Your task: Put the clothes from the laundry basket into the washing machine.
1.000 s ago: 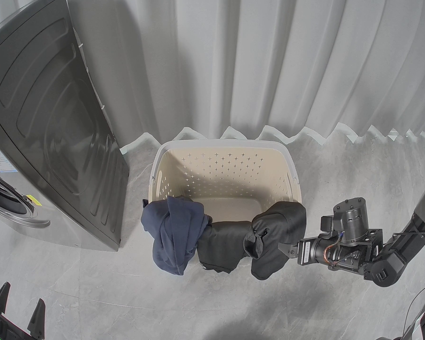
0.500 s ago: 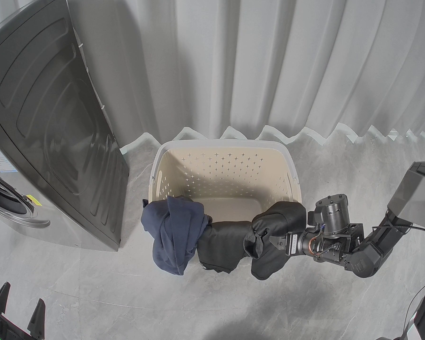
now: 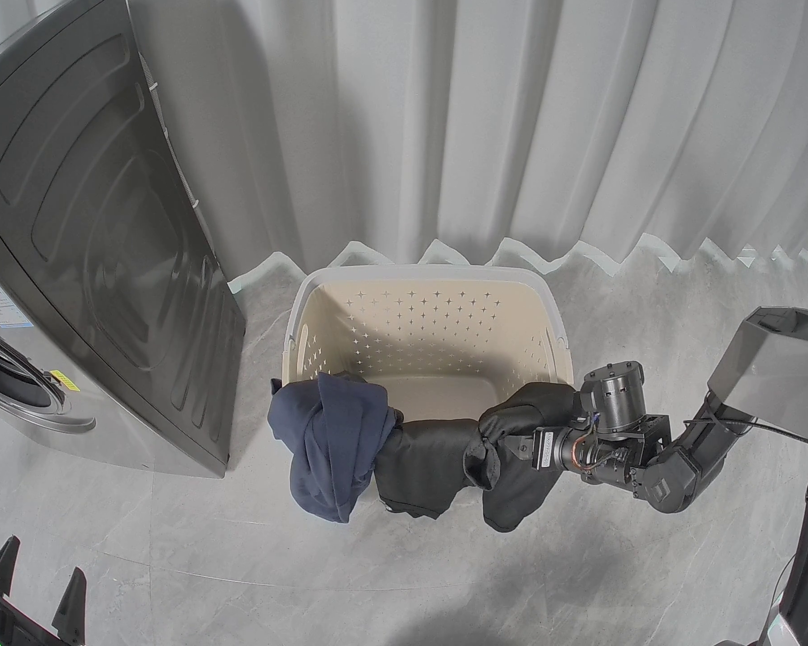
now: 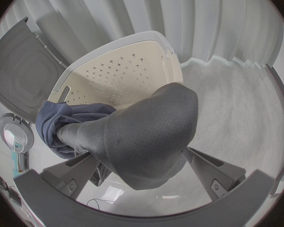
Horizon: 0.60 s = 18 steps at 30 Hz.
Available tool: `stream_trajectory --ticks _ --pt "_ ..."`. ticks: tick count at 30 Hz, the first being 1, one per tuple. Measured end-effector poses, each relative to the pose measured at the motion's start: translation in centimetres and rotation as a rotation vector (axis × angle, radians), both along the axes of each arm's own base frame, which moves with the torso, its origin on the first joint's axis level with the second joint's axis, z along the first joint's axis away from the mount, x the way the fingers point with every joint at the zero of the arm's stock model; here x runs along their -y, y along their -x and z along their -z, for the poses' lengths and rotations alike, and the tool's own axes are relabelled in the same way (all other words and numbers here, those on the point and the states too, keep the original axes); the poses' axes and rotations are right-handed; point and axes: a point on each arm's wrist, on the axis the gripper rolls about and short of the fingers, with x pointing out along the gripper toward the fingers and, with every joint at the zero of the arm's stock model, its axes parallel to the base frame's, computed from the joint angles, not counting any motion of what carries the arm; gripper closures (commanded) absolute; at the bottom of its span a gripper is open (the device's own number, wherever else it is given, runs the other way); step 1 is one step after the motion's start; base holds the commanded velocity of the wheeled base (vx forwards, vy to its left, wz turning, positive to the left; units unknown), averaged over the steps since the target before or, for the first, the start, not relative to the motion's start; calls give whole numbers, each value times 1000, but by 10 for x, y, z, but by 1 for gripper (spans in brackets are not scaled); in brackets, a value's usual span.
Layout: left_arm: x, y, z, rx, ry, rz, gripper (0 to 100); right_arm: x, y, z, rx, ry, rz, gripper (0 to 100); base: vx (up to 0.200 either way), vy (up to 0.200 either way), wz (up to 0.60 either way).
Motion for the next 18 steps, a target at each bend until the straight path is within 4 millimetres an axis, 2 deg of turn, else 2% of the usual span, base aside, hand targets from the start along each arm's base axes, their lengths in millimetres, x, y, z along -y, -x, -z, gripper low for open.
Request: stream_trajectory --ticks 1,10,18 --pt "0 0 0 0 0 0 0 -1 -1 1 1 -2 1 100 0 0 0" --pt "0 0 0 0 0 -1 0 -5 -5 -2 60 -34 -6 100 0 0 0" --pt "0 0 0 0 0 0 0 -8 13 -6 38 -59 -23 100 0 0 0"
